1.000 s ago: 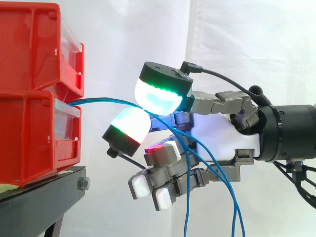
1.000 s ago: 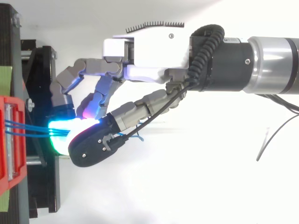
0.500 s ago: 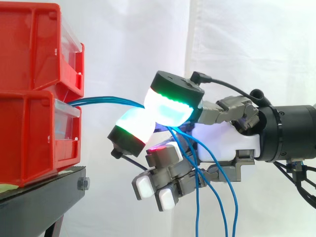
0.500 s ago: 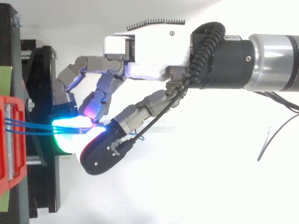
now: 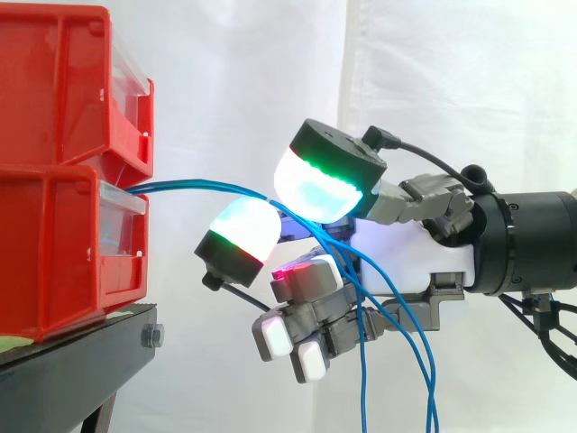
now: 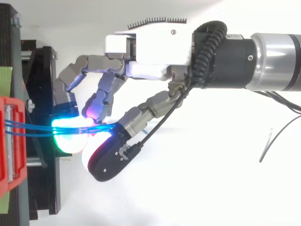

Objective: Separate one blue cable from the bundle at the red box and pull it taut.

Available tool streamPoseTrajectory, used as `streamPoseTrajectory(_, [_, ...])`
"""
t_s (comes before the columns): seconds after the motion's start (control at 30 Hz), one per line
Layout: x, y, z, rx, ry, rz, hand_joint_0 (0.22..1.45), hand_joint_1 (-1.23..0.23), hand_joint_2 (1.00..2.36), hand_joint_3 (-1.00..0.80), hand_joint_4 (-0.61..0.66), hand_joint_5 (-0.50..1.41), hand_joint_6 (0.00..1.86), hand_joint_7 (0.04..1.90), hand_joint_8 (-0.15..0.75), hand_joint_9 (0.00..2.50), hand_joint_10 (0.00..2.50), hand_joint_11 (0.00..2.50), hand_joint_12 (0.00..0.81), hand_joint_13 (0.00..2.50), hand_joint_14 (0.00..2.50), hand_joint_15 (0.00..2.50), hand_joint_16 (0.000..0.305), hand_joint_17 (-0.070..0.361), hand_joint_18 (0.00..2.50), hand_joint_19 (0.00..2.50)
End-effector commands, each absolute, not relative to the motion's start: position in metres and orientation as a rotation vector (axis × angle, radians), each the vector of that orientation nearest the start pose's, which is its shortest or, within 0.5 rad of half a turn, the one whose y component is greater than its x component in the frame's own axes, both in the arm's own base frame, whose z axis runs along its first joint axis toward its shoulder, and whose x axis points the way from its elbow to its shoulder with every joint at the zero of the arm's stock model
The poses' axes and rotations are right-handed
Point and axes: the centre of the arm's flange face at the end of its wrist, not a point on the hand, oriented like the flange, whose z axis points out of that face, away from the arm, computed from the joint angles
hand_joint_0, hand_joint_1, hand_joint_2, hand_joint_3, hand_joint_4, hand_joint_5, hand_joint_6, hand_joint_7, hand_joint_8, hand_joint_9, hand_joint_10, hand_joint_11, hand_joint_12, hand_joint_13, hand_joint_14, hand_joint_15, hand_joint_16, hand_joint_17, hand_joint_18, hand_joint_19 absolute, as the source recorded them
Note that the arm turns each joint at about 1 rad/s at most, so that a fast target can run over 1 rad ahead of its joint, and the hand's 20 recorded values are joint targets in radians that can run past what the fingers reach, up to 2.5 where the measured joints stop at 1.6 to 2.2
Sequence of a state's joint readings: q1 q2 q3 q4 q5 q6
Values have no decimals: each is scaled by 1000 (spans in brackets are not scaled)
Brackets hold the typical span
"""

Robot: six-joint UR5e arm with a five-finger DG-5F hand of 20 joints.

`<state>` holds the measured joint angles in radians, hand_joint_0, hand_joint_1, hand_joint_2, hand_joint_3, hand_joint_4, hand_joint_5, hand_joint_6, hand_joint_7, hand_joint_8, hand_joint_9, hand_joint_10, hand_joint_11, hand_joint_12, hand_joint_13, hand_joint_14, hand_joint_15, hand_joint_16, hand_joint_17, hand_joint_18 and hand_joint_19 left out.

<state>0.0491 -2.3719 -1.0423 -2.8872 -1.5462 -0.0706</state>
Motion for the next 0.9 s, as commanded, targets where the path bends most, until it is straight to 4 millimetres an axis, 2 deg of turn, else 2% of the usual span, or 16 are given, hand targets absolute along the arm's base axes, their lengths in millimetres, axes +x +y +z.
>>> streamPoseTrajectory(0.0, [787, -97, 252, 1156, 1272, 1167, 520, -745, 1000, -500, 115, -193, 861, 966, 315, 1155, 21, 1217, 388, 925, 24, 686, 48, 107, 832, 707])
streamPoseTrajectory(0.1, [786, -97, 252, 1157, 1273, 1166, 544, -666, 1000, -500, 110, -187, 850, 994, 316, 1160, 22, 1215, 381, 922, 27, 683, 47, 105, 833, 724])
streamPoseTrajectory(0.13, [786, -98, 250, 1159, 1274, 1165, 594, -611, 1000, -500, 92, -182, 847, 1012, 304, 1162, 23, 1219, 372, 916, 24, 682, 45, 101, 820, 727])
streamPoseTrajectory(0.17, [787, -97, 250, 1158, 1275, 1166, 634, -621, 1000, -500, 80, -181, 848, 1026, 307, 1164, 24, 1218, 370, 915, 25, 682, 45, 101, 819, 737])
streamPoseTrajectory(0.27, [786, -97, 250, 1157, 1276, 1167, 643, -648, 1001, -483, 59, -181, 852, 1053, 299, 1160, 25, 1230, 374, 915, 26, 681, 45, 101, 819, 737])
streamPoseTrajectory(0.33, [786, -98, 250, 1159, 1276, 1165, 649, -738, 1013, -342, 28, -183, 860, 1086, 301, 1147, 24, 1225, 376, 907, 26, 693, 45, 102, 818, 735])
streamPoseTrajectory(0.43, [786, -97, 250, 1159, 1277, 1166, 663, -786, 1015, -313, 5, -186, 869, 1092, 301, 1128, 24, 1230, 374, 901, 27, 694, 46, 103, 819, 738])
streamPoseTrajectory(0.53, [786, -97, 252, 1157, 1277, 1168, 714, -858, 1009, -395, 0, -194, 886, 1081, 297, 1120, 25, 1239, 371, 890, 26, 691, 46, 103, 822, 729])
streamPoseTrajectory(0.73, [786, -97, 250, 1157, 1276, 1167, 772, -890, 1000, -500, 0, -198, 901, 1091, 297, 1120, 24, 1264, 366, 893, 27, 684, 45, 102, 829, 713])
streamPoseTrajectory(0.8, [786, -97, 250, 1157, 1277, 1168, 766, -888, 1000, -500, 17, -196, 902, 1070, 295, 1117, 23, 1262, 366, 896, 25, 677, 45, 102, 837, 705])
streamPoseTrajectory(0.87, [786, -97, 250, 1157, 1277, 1168, 702, -870, 1000, -500, 58, -189, 898, 1081, 295, 1120, 23, 1252, 364, 899, 25, 688, 45, 101, 838, 712])
